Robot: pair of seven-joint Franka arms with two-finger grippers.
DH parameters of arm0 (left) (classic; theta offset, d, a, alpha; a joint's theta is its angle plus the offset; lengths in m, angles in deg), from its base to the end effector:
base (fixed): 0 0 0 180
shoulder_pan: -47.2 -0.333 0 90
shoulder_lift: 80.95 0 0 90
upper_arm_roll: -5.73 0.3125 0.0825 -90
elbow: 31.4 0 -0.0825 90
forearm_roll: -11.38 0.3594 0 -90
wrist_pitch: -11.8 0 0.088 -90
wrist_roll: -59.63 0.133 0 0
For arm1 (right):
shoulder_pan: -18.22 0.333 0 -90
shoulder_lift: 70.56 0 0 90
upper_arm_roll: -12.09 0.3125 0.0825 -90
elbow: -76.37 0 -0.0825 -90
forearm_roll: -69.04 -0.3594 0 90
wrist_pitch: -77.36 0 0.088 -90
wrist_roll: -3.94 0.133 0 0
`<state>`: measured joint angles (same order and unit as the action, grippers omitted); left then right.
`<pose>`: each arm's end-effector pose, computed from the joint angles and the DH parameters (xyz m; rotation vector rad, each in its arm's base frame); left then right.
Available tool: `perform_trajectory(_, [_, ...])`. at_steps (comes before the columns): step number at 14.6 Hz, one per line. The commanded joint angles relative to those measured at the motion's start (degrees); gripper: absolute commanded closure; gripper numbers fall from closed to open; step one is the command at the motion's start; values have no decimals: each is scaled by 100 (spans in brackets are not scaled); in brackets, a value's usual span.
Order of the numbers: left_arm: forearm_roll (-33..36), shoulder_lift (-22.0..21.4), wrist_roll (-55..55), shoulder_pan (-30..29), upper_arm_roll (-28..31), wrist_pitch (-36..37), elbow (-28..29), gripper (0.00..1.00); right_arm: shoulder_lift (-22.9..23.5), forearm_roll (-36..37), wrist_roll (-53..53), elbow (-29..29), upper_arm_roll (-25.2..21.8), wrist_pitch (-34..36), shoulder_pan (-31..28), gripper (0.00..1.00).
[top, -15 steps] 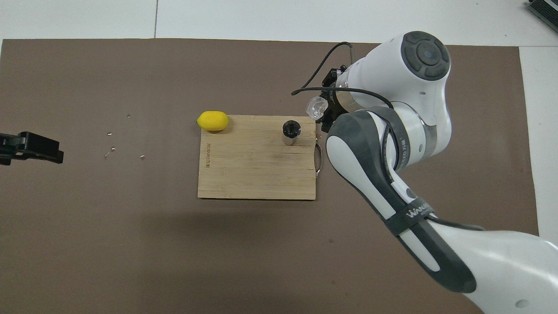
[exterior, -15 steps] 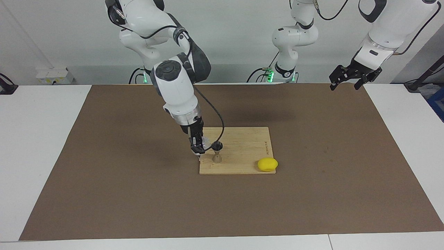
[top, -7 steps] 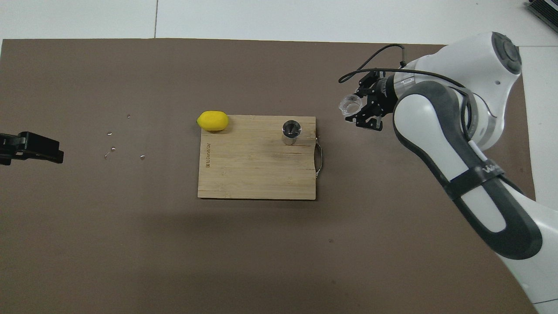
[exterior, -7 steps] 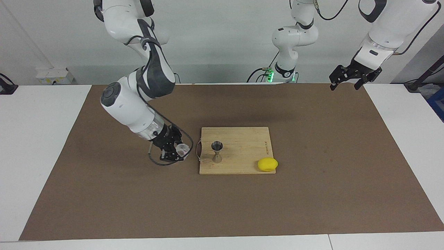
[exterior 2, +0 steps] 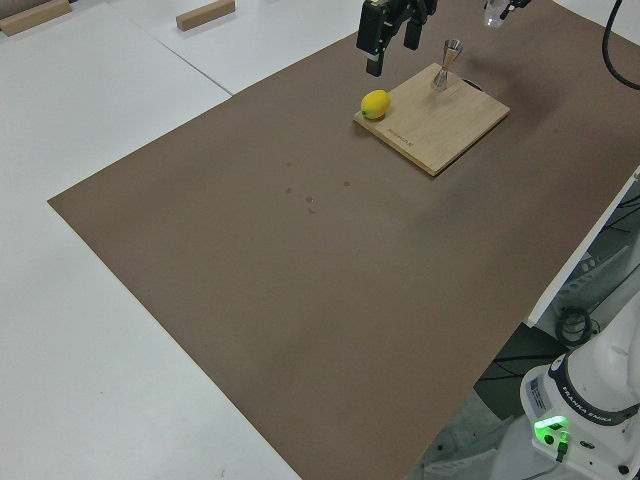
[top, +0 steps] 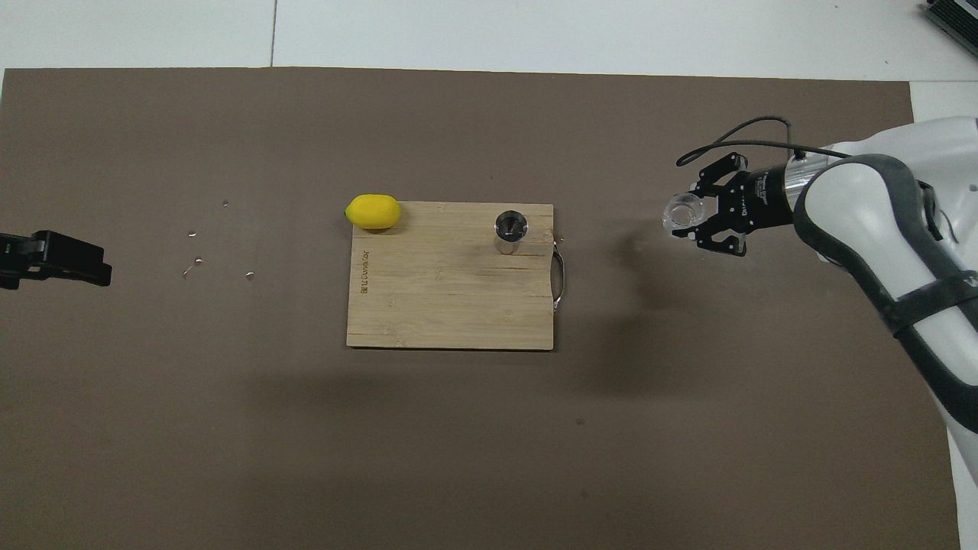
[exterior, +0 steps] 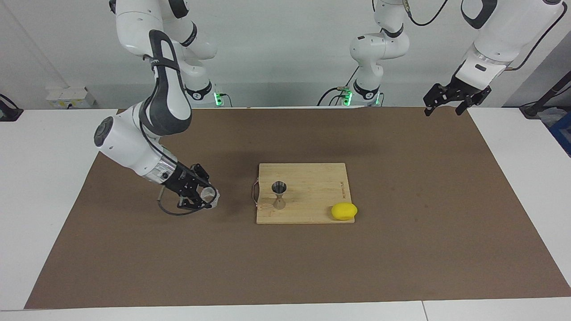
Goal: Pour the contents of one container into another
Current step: 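Turn the glass upright and carry it back with the right gripper, then lower the glass onto the table and open the right gripper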
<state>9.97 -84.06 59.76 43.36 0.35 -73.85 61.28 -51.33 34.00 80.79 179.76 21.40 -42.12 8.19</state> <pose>0.5027 -0.0182 0.5959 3.1207 -0.0466 -0.1075 0.6163 0.0273 0.3548 -1.7765 1.9931 0.5464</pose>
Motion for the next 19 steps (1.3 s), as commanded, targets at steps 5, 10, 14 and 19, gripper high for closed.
perform_trajectory(5, [9, -14, 5, -29, -25, 57, 4, 0, -42, -504, -1310, 541, 79, 417, -771, 100])
perform_trajectory(10, [9, -14, 5, -29, -25, 57, 4, 0, 194, -627, -2733, 638, 71, 1014, -1334, 100])
perform_trajectory(14, [9, -14, 5, -29, -25, 57, 4, 0, 396, -627, -3219, 630, 79, 1217, -1677, 100])
perform_trajectory(19, [9, -23, 5, -29, -25, 57, 4, 0, 617, -777, -3562, 568, 71, 1393, -1889, 100])
